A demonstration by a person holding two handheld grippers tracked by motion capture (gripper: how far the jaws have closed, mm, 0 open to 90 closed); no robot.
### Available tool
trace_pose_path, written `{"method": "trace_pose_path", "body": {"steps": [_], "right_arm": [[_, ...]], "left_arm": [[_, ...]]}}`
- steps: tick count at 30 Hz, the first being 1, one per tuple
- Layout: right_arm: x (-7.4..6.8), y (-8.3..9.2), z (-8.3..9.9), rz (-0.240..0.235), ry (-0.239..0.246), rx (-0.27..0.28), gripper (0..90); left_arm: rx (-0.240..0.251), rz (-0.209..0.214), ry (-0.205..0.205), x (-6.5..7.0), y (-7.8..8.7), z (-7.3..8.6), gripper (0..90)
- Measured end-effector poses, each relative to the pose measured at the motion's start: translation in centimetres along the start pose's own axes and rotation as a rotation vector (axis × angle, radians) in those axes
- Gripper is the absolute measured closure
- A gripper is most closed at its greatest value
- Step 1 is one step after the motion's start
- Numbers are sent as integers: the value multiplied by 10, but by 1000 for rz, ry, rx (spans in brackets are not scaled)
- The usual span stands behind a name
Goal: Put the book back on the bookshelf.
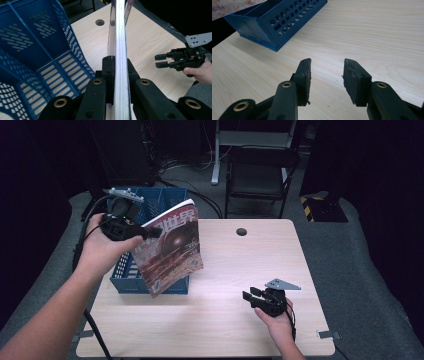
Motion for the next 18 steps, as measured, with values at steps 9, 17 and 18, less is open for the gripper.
{"method": "trace_pose_path", "body": {"steps": [9, 17, 18], "right_arm": [[0, -2, 2, -3, -1, -5, 577], [1, -1, 2, 3, -2, -10, 577], [2, -2, 2, 4, -2, -8, 577]], "left_arm": [[23, -43, 67, -20, 10, 5, 840], [42, -86, 122, -43, 24, 14, 840], [45, -92, 130, -46, 25, 15, 840]]}}
Point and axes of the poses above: each handheld gripper's, and its own axes: y roughly backward along the jaws, z roughly out of its underside, x roughly to its right, the point moved 6 cm from there along -y, roughly forward along the jaws
